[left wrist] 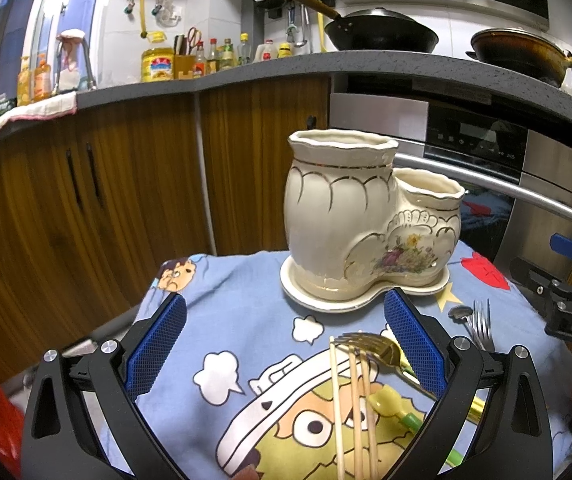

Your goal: Organize utensils

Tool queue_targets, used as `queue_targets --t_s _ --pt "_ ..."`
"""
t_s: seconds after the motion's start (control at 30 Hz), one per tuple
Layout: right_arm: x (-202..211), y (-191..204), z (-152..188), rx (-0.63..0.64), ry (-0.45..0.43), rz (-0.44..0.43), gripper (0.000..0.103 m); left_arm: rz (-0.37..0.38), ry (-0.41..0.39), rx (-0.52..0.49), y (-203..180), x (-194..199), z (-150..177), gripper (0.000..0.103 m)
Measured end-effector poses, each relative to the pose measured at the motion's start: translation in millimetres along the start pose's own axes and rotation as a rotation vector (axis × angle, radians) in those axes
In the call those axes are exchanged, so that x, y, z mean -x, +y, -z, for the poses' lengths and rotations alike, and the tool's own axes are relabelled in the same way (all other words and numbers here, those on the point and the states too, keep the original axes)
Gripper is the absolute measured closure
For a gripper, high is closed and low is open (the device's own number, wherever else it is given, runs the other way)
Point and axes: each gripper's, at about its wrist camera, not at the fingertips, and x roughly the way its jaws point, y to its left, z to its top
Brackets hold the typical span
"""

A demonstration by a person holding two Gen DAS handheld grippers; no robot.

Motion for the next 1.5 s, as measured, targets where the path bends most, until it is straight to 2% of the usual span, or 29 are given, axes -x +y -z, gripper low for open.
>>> queue_targets --t_s 0.13,0.2,0.27,0.33,0.47,0.6,0.73,0.87,1.0,1.07,1.1,1.17,1.3,1.47,1.5 --pt "13.5 -12.1 -7.3 -0.014 -0.053 0.012 0.005 -0.02 0.063 -0.038 1.3 -7.6 3.6 0.005" --pt "20.3 -23.6 -11.4 -0.056 -0.055 -0.044 0.005 -0.032 0.109 -0.07 -1.0 -11.9 6.7 0.005" --pt "17.6 -37.1 -12.0 -0.111 -0.007 -0.151 0.005 -0.048 0.139 -0.1 -2.5 -13.3 8.6 0.005" --pt "14.9 -49.2 -6.3 -0.165 0.001 -0.205 0.005 -0.06 0.164 -0.136 -5.9 -12.2 12.9 0.005" --pt "-4.7 -56.6 7.8 -0.119 0.142 -0.228 0.005 -0.057 0.221 -0.154 -4.9 -8.2 19.9 0.005" --pt "-18.1 -56.9 19.0 -0.131 0.276 -0.324 0.005 -0.055 0.281 -0.174 -7.2 -8.2 25.6 0.005" --pt "-19.6 -44.9 22.7 -0.083 0.279 -0.36 0.005 -0.054 0.329 -0.214 -13.7 -11.7 32.3 0.005" --pt "-22.1 -33.6 26.5 -0.045 0.32 -0.414 0.005 -0.051 0.334 -0.223 -15.6 -8.4 33.0 0.005" --pt "-19.7 -17.0 25.7 0.055 0.301 -0.396 0.012 -0.025 0.341 -0.201 -12.4 -5.1 30.4 0.008" --pt "-19.3 -10.8 25.2 0.091 0.288 -0.377 0.019 -0.011 0.346 -0.191 -11.5 -5.4 29.7 0.009" --pt "-19.7 -9.9 25.5 0.092 0.288 -0.378 0.021 -0.006 0.348 -0.189 -11.5 -5.7 29.5 0.011" --pt "-21.7 -9.4 26.1 0.087 0.298 -0.384 0.028 0.009 0.363 -0.188 -12.5 -9.0 29.8 0.025" --pt "-27.9 -9.4 29.5 0.099 0.32 -0.374 0.039 0.05 0.397 -0.185 -15.0 -15.2 33.9 0.038" --pt "-38.2 -13.3 30.2 0.073 0.351 -0.371 0.04 0.079 0.42 -0.211 -23.2 -20.0 38.4 0.054" --pt "-42.4 -14.7 30.5 0.058 0.369 -0.385 0.044 0.088 0.422 -0.212 -23.5 -20.2 37.9 0.057"
